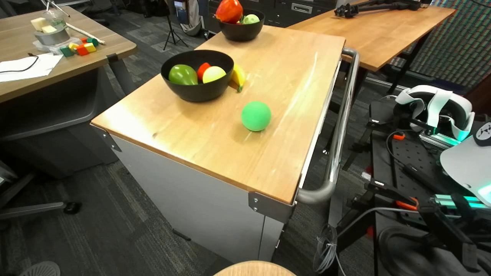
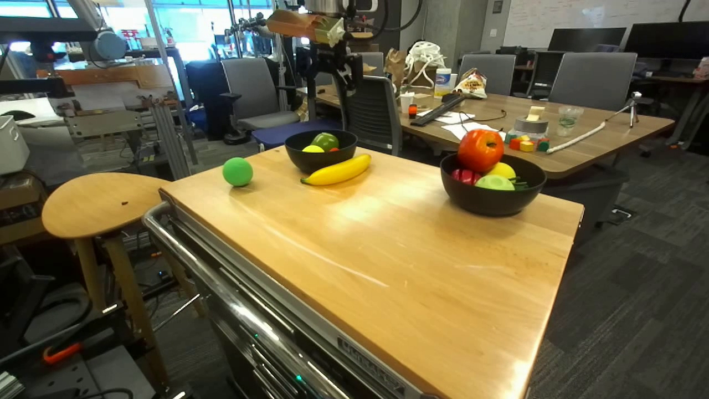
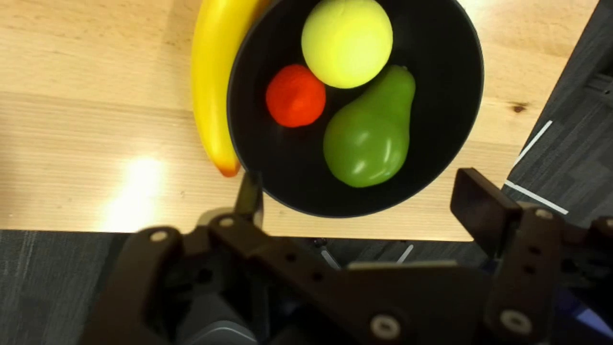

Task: Pick the fruits in the bowls and put them on the table

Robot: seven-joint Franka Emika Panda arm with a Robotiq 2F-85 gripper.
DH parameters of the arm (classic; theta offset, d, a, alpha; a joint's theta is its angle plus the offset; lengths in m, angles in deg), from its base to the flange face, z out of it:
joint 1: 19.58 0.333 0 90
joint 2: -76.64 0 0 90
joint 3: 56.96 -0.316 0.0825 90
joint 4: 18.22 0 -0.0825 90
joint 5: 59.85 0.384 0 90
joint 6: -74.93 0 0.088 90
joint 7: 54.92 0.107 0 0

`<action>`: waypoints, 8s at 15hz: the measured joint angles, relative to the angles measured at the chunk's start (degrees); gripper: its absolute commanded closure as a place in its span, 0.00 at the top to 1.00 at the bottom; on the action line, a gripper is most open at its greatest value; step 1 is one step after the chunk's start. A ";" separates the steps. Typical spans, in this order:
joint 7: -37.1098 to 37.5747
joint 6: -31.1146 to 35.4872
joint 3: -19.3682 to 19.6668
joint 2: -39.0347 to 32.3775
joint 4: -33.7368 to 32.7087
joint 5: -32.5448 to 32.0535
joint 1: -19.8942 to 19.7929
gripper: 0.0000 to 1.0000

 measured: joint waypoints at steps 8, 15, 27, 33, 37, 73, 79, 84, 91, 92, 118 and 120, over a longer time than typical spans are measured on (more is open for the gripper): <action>0.08 -0.01 -0.14 -3.51 0.02 -0.55 1.71 0.86; 1.79 -0.01 -0.10 -7.03 -0.02 -4.41 3.54 0.69; 7.69 -3.90 0.93 -10.74 -0.37 -8.06 4.63 0.49; 9.37 -4.66 1.37 -12.86 -2.70 -9.22 5.31 0.28; 10.24 -2.30 1.24 -14.66 -7.85 -9.17 5.96 0.28; -2.42 15.89 -1.25 13.95 30.05 -11.31 7.32 1.00; -7.17 10.76 -0.79 17.73 16.85 3.59 6.96 1.00; -6.81 9.38 -0.63 14.44 13.93 4.73 6.55 1.00; 10.41 10.02 -0.05 9.15 12.94 4.76 6.20 1.00; 13.01 10.19 0.14 7.70 12.07 4.76 6.19 1.00; 26.06 15.21 4.99 -16.48 -9.73 -11.56 12.70 0.85; 26.06 15.43 5.77 -17.42 -9.76 -13.38 13.34 0.83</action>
